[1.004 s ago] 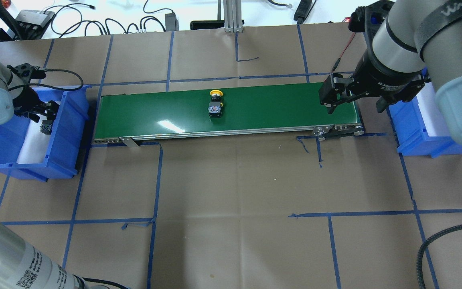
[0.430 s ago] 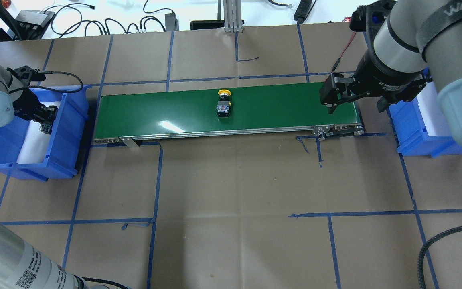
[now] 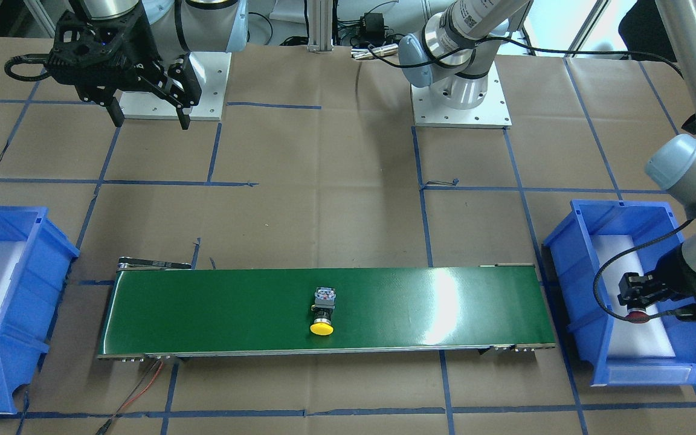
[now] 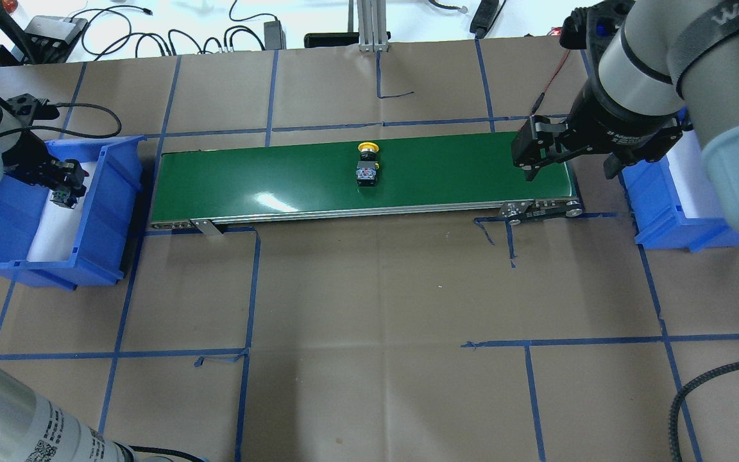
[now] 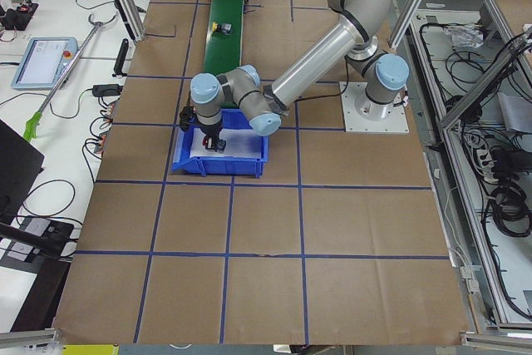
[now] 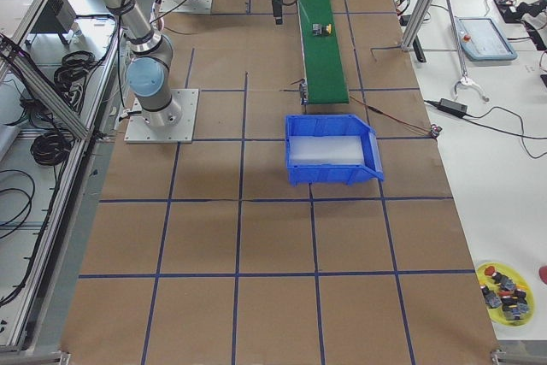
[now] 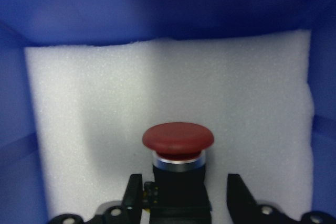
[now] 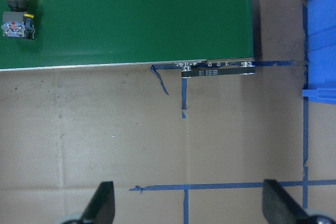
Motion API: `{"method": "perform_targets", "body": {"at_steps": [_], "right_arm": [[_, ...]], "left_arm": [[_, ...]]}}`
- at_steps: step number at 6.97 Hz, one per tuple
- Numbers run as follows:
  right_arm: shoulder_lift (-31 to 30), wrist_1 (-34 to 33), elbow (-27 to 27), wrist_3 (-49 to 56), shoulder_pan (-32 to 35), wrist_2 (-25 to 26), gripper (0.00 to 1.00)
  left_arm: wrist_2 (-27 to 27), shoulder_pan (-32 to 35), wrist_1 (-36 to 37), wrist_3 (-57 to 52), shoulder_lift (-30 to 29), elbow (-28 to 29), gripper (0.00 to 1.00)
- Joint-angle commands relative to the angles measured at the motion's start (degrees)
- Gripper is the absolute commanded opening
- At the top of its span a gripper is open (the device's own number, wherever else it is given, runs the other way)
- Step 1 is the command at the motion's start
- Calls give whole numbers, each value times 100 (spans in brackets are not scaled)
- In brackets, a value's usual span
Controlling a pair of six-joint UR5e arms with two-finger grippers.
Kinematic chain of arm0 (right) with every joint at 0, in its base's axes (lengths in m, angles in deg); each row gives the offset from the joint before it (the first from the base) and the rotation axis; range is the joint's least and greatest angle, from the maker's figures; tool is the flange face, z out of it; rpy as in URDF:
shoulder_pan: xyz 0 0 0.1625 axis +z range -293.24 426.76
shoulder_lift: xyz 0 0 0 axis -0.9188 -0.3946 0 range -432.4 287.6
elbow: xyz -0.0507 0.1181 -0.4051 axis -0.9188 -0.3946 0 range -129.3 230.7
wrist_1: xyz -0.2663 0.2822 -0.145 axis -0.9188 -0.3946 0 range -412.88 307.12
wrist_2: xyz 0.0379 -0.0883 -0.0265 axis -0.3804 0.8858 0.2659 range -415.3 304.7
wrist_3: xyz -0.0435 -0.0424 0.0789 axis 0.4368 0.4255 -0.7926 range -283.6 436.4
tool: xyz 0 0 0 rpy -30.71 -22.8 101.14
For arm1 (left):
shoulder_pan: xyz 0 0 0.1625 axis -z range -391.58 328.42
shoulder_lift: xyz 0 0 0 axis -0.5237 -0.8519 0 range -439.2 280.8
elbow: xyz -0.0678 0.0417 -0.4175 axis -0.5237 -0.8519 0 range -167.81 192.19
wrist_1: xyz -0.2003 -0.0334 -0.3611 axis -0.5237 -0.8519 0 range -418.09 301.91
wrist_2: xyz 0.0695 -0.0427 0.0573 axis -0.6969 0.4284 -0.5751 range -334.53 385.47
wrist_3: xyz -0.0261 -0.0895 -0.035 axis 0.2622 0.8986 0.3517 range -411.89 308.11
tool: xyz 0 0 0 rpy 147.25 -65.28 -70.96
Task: Transport two buttons from left to right
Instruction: 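Grasp the red button with the left gripper and lift it, then carry the red button to the conveyor while the right gripper reaches toward the yellow button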
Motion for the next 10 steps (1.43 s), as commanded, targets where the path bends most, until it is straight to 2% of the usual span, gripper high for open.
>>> {"method": "perform_targets", "body": {"at_steps": [1, 3, 4, 6, 10], "right_arm": [[6, 0, -7, 0, 0, 0, 100], [6, 0, -7, 0, 0, 0, 100], [7, 0, -7, 0, 0, 0, 100], [15, 0, 2, 0, 0, 0, 100], [77, 8, 20, 9, 0, 0, 100]], "left_arm": [[-25, -16, -1078, -20, 524, 375, 0], [-25, -7, -2342, -3, 999, 911, 0], [-16, 10, -2523, 145, 1123, 1001, 0], [81, 124, -2464, 732, 1089, 1010, 0], [-15, 1887, -2366, 2989, 1185, 1002, 0]]}}
